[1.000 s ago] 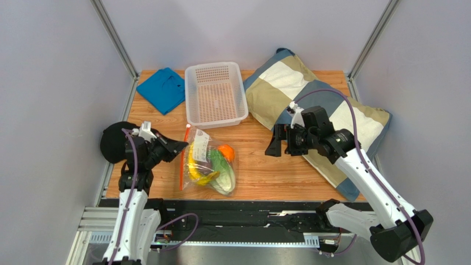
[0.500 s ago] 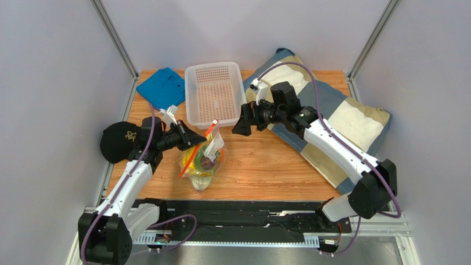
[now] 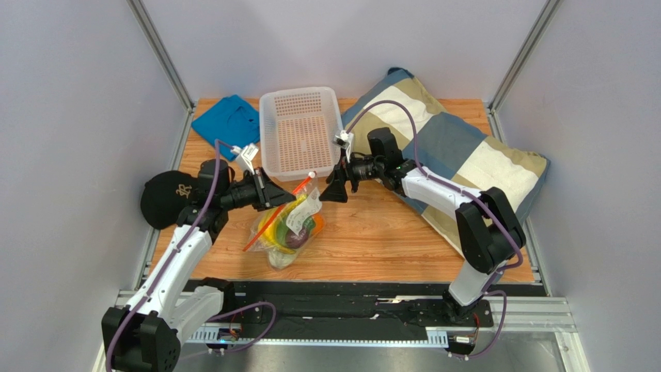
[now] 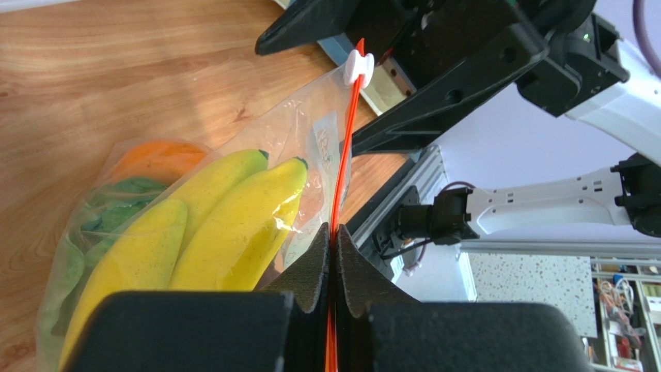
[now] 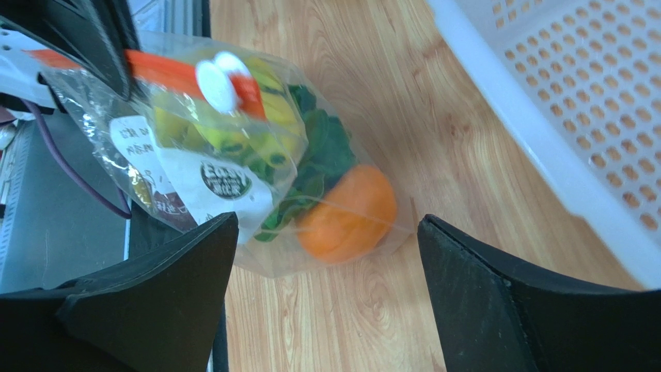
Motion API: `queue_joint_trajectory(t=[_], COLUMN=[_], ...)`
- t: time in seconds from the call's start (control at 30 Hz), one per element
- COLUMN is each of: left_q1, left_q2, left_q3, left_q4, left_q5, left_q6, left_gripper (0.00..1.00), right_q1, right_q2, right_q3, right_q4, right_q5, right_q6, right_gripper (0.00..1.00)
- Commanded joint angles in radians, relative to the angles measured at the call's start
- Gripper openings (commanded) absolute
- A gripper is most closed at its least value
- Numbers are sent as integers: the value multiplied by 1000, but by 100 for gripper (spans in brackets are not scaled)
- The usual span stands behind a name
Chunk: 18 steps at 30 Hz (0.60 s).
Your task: Open the zip-top bag and remove the fake food
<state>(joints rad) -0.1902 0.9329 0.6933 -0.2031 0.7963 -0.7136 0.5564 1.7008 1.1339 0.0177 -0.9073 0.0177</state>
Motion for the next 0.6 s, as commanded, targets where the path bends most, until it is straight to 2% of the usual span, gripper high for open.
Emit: queue_joint_trajectory(t=[0.0,0.13,0.2,0.23,0.27,0.33,0.37,0.4,0.43,0.47,0.5,0.57], left_q1=[-14,-20,-20,-20,-22,-22,-22,-22,-23,-32,-40,-64], left_q2=[7,14,15,18,20,26,27,29,37,41,47,63], left_q3=[21,41,49,51,52,70,81,93,133,156,181,239], left_q4=[-2,-30,-42,-42,-41,-54,-61,-71,-125,-154,-180,-232], left_q5=[38,43,43,44,46,40,37,28,14,-5,-55,-107], left_q6=[26,46,52,51,49,49,60,68,84,129,155,186], left_gripper=[0,0,0,0,0,0,0,0,8,25,62,86], right_q1=[-4,-3,4,8,14,19,20,22,22,23,26,36], right_q2=[29,65,103,112,123,122,115,100,96,91,85,79], right_q3=[89,118,165,176,185,182,175,161,155,155,156,159], right_q4=[119,154,136,136,139,140,145,146,148,140,142,114], right_q5=[-151,-160,-197,-205,-212,-217,-219,-208,-200,-197,-197,-194], right_q6=[-48,-29,-25,-24,-24,10,11,11,13,14,37,48], right_gripper=[86,82,71,66,50,40,27,19,9,0,0,0])
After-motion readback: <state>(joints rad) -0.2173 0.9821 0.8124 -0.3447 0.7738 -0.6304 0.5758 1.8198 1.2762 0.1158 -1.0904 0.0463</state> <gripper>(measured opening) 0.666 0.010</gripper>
